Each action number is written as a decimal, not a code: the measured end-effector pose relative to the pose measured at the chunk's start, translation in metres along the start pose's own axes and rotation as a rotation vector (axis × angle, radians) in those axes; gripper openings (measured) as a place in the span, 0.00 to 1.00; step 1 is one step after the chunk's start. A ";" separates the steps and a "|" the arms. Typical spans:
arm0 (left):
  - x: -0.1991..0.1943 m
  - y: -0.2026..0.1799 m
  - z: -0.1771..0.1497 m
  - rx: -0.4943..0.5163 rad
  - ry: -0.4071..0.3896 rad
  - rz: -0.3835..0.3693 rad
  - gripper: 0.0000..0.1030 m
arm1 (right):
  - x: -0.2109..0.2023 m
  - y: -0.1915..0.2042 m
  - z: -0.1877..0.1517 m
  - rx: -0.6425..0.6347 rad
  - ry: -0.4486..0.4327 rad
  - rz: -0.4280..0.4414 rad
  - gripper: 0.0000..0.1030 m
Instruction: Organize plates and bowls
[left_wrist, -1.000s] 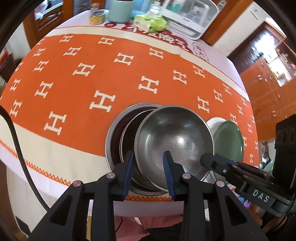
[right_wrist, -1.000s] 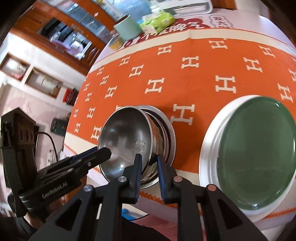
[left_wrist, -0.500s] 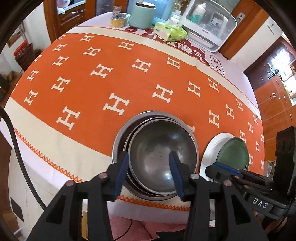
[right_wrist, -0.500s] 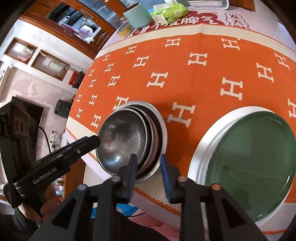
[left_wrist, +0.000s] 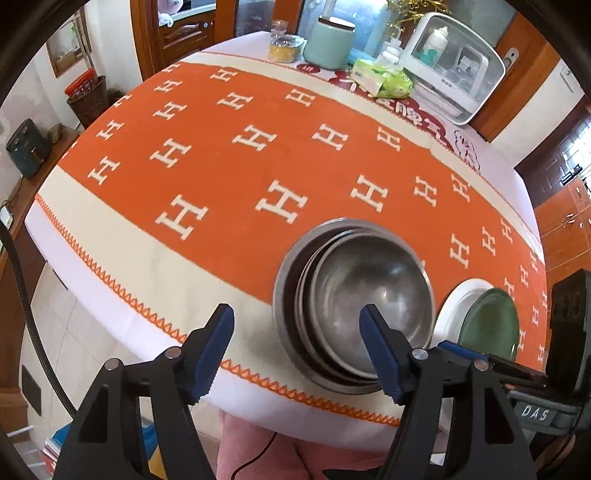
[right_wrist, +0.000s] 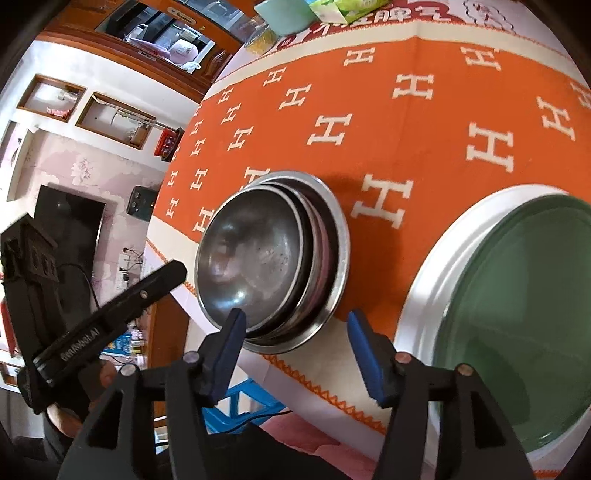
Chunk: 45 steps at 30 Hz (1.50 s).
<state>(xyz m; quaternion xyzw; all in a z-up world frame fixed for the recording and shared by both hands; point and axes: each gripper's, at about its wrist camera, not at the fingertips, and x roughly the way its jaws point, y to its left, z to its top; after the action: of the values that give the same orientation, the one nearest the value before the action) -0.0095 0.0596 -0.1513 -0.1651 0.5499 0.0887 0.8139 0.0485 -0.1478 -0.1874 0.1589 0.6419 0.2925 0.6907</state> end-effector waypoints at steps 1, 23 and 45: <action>0.002 0.001 -0.001 0.003 0.006 -0.004 0.71 | 0.002 0.000 0.000 0.003 0.004 -0.001 0.58; 0.067 0.008 0.037 0.316 0.161 -0.167 0.76 | 0.021 0.004 -0.014 0.302 -0.211 -0.082 0.68; 0.099 -0.018 0.059 0.746 0.258 -0.296 0.76 | 0.035 0.024 -0.056 0.562 -0.610 -0.322 0.68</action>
<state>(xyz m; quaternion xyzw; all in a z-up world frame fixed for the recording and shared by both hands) 0.0848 0.0607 -0.2196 0.0537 0.6120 -0.2558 0.7464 -0.0109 -0.1165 -0.2083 0.3174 0.4800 -0.0650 0.8153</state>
